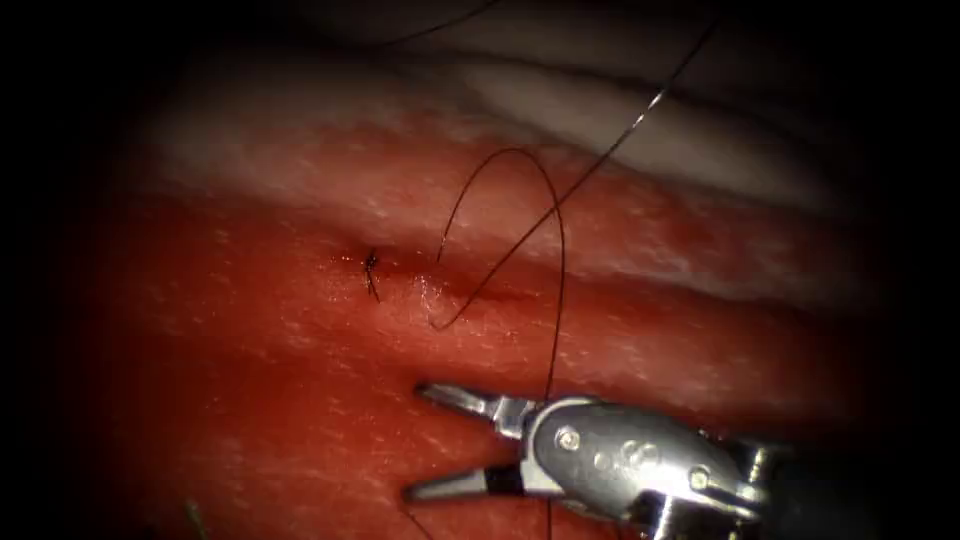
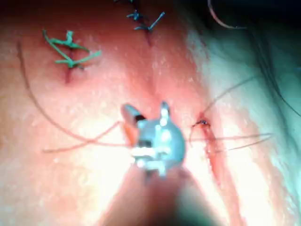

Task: Wound Closure

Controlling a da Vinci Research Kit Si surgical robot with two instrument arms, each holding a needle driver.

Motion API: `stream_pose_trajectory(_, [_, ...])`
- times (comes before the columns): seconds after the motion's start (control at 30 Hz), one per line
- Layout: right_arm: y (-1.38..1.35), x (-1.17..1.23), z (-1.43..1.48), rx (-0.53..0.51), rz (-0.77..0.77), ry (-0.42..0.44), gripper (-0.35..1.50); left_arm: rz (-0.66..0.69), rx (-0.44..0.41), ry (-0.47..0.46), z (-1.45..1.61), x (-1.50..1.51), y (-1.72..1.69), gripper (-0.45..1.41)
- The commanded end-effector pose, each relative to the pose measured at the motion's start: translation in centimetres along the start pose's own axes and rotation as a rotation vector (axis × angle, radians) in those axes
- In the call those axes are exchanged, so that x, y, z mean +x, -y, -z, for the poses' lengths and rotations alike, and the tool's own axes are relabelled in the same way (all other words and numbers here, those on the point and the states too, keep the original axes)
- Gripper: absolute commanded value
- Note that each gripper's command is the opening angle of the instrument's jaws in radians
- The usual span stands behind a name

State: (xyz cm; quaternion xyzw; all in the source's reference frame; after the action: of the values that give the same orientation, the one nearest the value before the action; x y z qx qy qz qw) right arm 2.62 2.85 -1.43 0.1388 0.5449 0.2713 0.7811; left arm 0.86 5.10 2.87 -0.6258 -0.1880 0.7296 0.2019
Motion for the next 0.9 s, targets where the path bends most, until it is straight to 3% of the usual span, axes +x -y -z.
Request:
stream_pose_trajectory(0.03, [-0.24,-0.07,-0.13,-0.013,0.007,0.006,0.89,0.001,-0.003,-0.001,-0.05,-0.07,-0.01,-0.35])
stream_pose_trajectory(0.1, [-0.34,-0.13,-0.15,-0.017,0.011,0.014,0.84,0.002,-0.004,-0.001,-0.05,-0.07,0.00,-0.35])
stream_pose_trajectory(0.2, [-0.50,-0.37,-0.21,-0.016,0.038,0.072,0.57,0.003,-0.012,-0.002,0.02,-0.06,0.03,-0.35])
stream_pose_trajectory(0.4, [-0.65,-0.65,-0.28,-0.010,-0.008,0.134,0.27,0.006,-0.003,0.001,0.03,-0.10,0.07,-0.35])
stream_pose_trajectory(0.73, [-0.77,-0.64,-0.61,-0.035,-0.039,0.104,0.27,0.009,0.004,0.002,-0.03,-0.12,0.05,-0.35])
stream_pose_trajectory(0.77, [-0.77,-0.64,-0.63,-0.037,-0.040,0.104,0.20,0.009,0.004,0.002,-0.03,-0.12,0.05,-0.35])
stream_pose_trajectory(0.83, [-0.76,-0.67,-0.62,-0.009,-0.066,0.096,-0.35,0.009,0.003,0.002,-0.03,-0.12,0.05,-0.35])
stream_pose_trajectory(0.9, [-0.76,-0.73,-0.58,-0.002,-0.066,0.116,-0.35,0.009,0.003,0.002,-0.03,-0.12,0.05,-0.35])
